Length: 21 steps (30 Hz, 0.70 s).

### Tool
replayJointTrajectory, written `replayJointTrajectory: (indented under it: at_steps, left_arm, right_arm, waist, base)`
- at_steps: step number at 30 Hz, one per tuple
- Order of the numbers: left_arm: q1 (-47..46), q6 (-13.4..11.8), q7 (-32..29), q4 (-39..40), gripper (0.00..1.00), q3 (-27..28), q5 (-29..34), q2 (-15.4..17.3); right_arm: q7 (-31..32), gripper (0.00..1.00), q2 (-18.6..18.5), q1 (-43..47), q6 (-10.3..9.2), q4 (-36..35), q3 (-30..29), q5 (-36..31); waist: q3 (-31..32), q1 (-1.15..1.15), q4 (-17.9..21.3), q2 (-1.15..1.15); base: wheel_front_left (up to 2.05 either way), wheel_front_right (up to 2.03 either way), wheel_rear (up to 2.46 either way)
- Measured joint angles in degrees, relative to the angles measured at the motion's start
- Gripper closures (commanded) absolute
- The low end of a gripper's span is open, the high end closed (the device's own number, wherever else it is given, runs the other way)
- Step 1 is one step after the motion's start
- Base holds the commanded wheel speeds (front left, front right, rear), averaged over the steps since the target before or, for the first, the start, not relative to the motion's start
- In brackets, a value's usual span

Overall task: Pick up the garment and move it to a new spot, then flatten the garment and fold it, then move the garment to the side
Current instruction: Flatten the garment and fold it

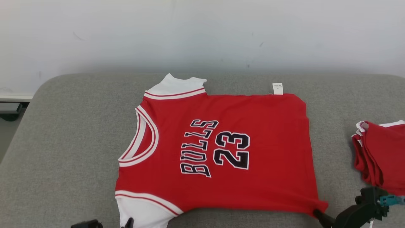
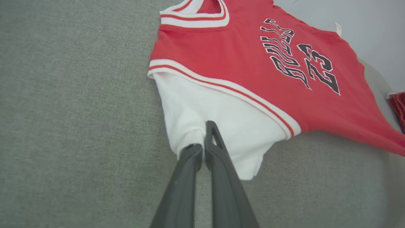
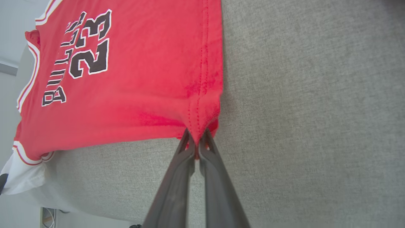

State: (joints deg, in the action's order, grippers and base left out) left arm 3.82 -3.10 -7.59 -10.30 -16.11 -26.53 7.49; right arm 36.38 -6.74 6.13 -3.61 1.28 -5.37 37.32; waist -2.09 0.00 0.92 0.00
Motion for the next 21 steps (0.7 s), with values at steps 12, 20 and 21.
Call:
replayJointTrajectory:
  at_steps: [12, 20, 21]
  left_arm:
    - [5.14, -1.27, -4.25, 3.46, 1.0, -0.35, 0.01, 1.49]
    - [5.13, -2.09, -5.25, 3.58, 0.0, -0.57, 1.1, 1.57]
    - [5.13, -2.44, -5.25, 3.69, 0.0, -0.56, 1.32, 1.59]
  right_arm:
    - [1.45, 1.0, 0.46, 4.29, -1.43, -1.35, -0.75, -0.01]
    - [2.53, 0.0, 1.03, 5.82, -1.94, -0.96, 0.24, -0.1]
    - [2.55, 0.0, 1.03, 6.24, -1.94, -0.96, 0.24, -0.11]
  waist:
    - [0.89, 0.0, -0.2, 0.0]
    - [1.17, 0.0, -0.37, 0.0]
    - [1.19, 0.0, -0.42, 0.0]
  base:
    - [0.0, 0.0, 0.0]
    - [0.0, 0.0, 0.0]
    - [0.0, 0.0, 0.0]
